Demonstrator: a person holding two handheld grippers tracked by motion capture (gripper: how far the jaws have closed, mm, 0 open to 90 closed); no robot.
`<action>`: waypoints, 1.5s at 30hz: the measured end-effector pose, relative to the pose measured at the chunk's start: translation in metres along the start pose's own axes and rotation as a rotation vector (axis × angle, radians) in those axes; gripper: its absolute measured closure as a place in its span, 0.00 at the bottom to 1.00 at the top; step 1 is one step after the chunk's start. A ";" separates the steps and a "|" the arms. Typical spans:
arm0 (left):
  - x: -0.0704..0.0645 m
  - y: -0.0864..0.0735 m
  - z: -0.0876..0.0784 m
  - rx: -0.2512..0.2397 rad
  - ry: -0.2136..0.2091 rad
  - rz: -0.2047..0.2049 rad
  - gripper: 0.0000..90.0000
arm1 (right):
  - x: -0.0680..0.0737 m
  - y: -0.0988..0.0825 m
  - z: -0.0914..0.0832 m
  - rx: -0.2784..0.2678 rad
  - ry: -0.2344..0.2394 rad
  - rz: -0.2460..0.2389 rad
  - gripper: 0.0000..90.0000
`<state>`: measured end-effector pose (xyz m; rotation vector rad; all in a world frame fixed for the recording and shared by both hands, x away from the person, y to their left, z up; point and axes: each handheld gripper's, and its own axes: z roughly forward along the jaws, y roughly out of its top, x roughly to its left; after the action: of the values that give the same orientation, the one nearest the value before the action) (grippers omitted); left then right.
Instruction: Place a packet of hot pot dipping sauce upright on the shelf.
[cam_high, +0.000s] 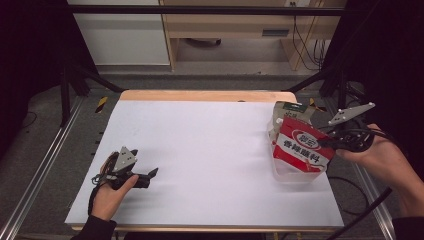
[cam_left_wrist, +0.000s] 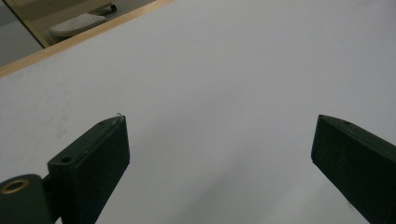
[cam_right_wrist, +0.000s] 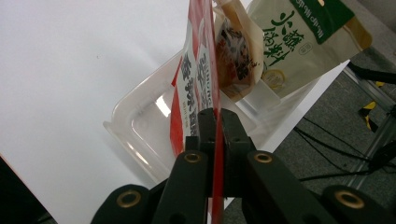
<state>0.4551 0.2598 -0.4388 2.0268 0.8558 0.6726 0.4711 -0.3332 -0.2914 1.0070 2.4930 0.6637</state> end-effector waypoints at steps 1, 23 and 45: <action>0.000 0.000 0.000 0.000 0.000 0.001 0.05 | 0.000 0.000 0.001 -0.001 0.002 0.010 1.00; -0.001 0.000 0.001 0.009 -0.007 0.008 0.05 | -0.007 -0.010 0.005 0.012 0.001 0.044 0.88; -0.002 0.000 0.001 0.012 -0.012 0.013 0.05 | 0.001 0.031 -0.002 -0.065 -0.048 0.028 0.18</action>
<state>0.4546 0.2577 -0.4396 2.0461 0.8422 0.6634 0.4861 -0.3134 -0.2731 1.0239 2.4045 0.7155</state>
